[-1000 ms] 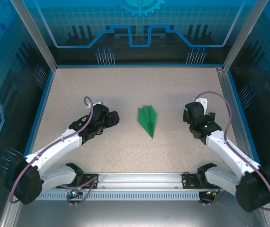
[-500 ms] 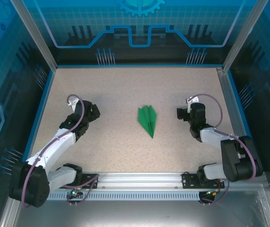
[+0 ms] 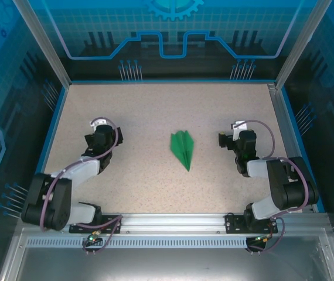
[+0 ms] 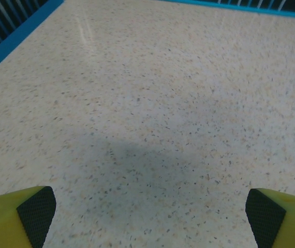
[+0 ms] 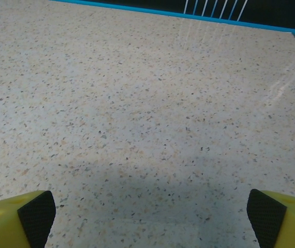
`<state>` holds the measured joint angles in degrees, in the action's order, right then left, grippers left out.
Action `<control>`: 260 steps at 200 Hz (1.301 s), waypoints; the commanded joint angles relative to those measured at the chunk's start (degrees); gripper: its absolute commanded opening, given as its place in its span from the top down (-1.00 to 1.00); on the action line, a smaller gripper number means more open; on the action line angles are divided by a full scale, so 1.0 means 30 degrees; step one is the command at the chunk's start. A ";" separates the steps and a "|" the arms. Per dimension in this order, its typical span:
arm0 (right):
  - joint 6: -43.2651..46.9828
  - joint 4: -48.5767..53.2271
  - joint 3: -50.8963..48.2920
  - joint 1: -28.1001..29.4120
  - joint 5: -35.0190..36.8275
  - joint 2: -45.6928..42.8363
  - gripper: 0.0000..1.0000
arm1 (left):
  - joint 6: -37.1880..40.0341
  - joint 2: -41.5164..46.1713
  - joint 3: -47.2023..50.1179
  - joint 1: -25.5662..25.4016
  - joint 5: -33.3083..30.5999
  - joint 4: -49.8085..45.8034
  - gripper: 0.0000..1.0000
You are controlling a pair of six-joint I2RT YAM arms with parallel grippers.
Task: Fold a paper plane with a square sheet of paper (pick it up from the middle)
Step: Reset both arms
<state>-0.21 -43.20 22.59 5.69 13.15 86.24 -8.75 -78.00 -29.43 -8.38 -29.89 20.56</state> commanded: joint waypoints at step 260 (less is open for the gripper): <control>-0.0382 -0.0805 0.0263 -0.0082 0.0278 -0.0041 -0.99 | 0.2918 -0.3013 0.1866 0.2638 0.8743 0.8232 -0.97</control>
<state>-0.43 -43.81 22.59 5.69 13.43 86.24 -0.89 -87.05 -22.37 -1.41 -6.09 45.32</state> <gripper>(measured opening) 0.994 0.986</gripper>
